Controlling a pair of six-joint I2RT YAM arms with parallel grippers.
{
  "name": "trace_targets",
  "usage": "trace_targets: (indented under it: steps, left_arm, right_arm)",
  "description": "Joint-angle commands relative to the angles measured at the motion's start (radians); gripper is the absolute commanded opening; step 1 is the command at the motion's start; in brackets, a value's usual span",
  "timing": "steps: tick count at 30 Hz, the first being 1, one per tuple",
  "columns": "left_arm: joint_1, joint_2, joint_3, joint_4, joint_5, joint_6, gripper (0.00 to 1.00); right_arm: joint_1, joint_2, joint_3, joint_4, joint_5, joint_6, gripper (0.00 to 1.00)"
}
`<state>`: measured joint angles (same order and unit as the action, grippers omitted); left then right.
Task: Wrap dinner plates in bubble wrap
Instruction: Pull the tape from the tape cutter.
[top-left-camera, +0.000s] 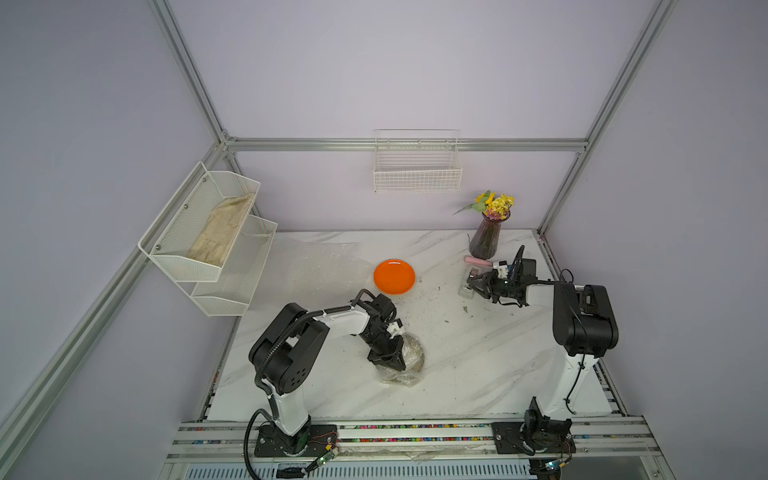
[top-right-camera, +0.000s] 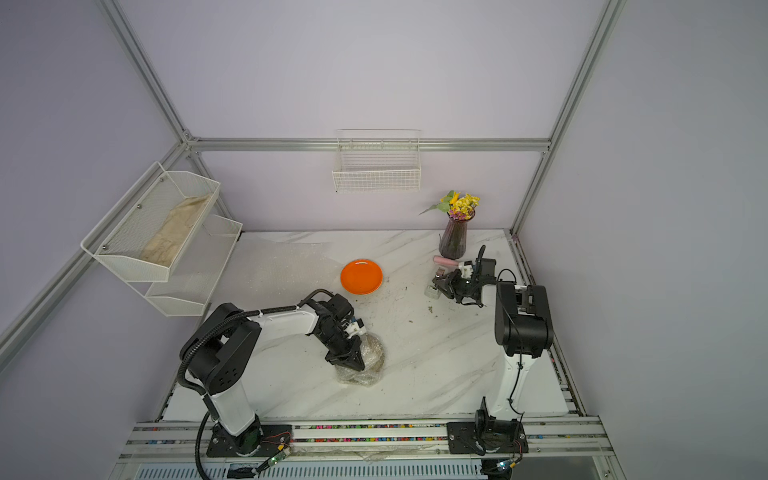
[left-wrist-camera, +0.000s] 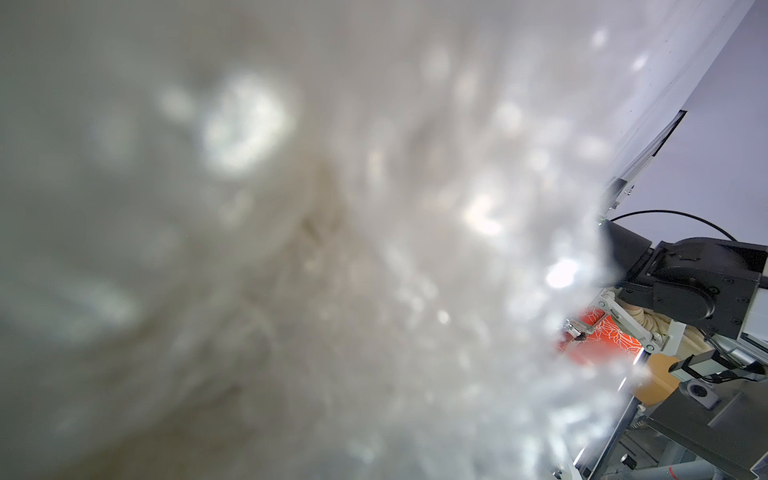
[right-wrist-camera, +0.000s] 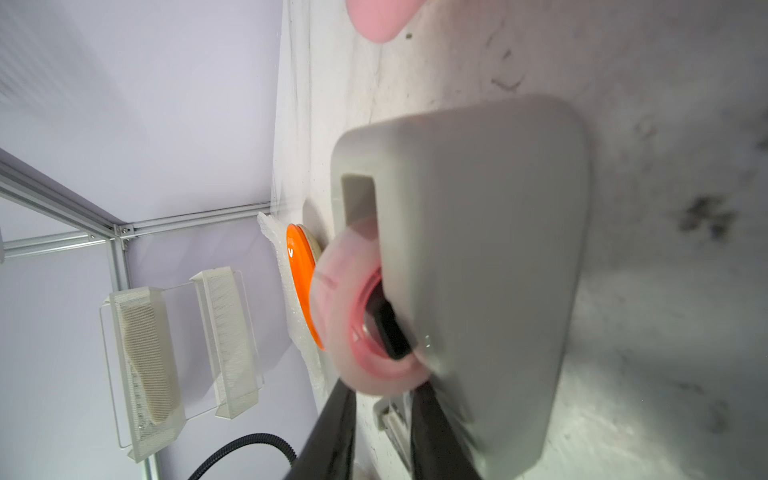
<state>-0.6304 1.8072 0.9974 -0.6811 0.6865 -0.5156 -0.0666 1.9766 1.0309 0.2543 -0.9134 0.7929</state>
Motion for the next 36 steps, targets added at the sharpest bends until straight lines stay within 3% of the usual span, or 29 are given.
trace_targets:
  steps: [1, 9, 14, 25, 31, 36]
  left_arm:
    - [-0.006, 0.077, -0.04, -0.023, -0.18, -0.02, 0.13]
    - [-0.005, 0.069, -0.05, -0.015, -0.179, -0.023, 0.14]
    - [-0.005, 0.06, -0.053, -0.013, -0.183, -0.021, 0.13]
    - [-0.006, 0.046, -0.074, 0.007, -0.178, -0.029, 0.14]
    - [-0.005, 0.044, -0.077, 0.009, -0.176, -0.026, 0.14]
    - [-0.006, 0.049, -0.075, 0.013, -0.173, -0.023, 0.14]
  right_arm:
    - [0.013, 0.04, -0.031, -0.015, 0.038, 0.029, 0.22]
    - [0.014, -0.003, -0.013, -0.008, 0.052, 0.074, 0.0]
    - [0.041, -0.124, -0.027, -0.051, 0.033, 0.134, 0.0]
    - [0.171, -0.507, -0.312, -0.18, 0.112, 0.234, 0.0]
    - [0.231, -0.565, -0.427, -0.133, 0.158, 0.293, 0.0]
    - [0.238, -0.521, -0.498, -0.057, 0.165, 0.305, 0.0]
